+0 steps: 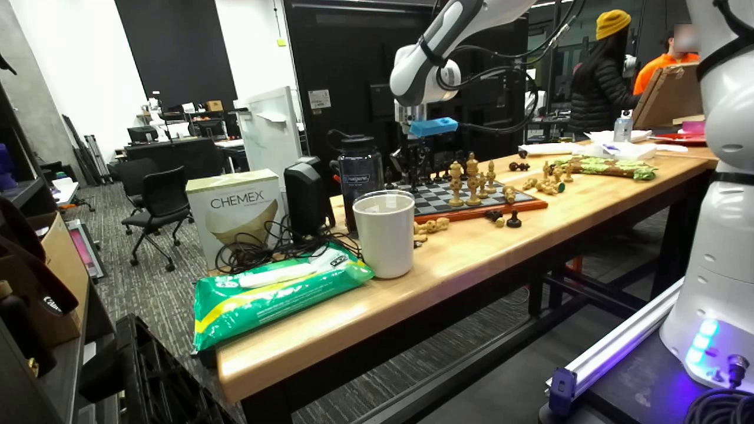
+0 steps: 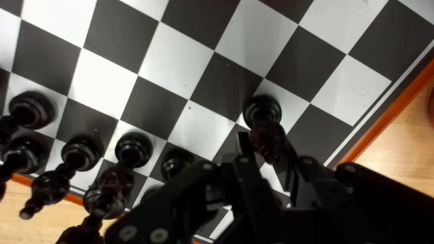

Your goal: Move the black chess piece in front of the others to the back of the chess board

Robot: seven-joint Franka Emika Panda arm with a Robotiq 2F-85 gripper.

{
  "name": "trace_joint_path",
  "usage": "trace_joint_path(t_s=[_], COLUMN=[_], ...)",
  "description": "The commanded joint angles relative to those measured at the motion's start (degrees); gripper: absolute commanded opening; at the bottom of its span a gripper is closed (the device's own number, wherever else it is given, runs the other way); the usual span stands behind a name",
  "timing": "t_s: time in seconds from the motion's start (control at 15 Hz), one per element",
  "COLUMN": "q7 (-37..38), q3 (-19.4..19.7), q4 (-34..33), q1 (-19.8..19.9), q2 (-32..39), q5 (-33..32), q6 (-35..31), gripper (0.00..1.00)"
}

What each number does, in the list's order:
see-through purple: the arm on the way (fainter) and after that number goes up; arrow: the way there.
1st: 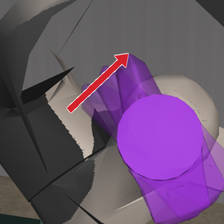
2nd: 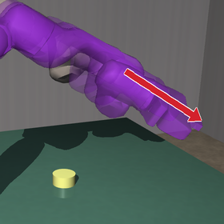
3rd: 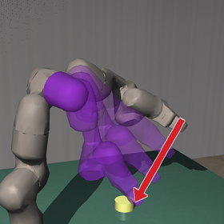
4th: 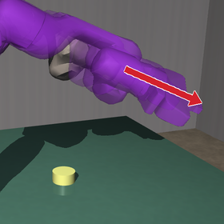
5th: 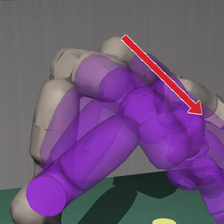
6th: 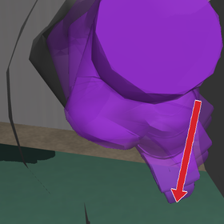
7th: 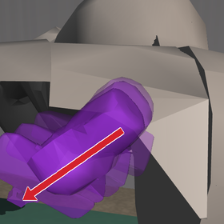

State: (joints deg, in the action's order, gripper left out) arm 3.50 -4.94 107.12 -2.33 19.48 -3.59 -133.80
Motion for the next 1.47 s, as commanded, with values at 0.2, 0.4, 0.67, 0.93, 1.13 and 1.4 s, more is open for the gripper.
trace_joint_path(t_s=[0.2,0.4,0.67,0.93,1.13,1.4], q7=[-0.41,-1.05,-4.83,-8.81,-10.88,-13.14], q3=[1.29,1.61,1.14,0.9,0.87,0.91], q4=[-0.82,-1.73,-3.57,-5.41,-7.14,-9.34], q1=[-2.2,-2.78,-2.52,-2.18,-2.05,-1.9], q2=[-0.65,-0.46,0.48,1.62,2.77,4.4], q5=[-3.13,-6.31,-7.86,-7.61,-7.48,-7.58], q6=[1.54,1.78,1.7,1.06,1.1,1.08], gripper=[0.05,0.05,0.05,0.05,0.05,0.05])
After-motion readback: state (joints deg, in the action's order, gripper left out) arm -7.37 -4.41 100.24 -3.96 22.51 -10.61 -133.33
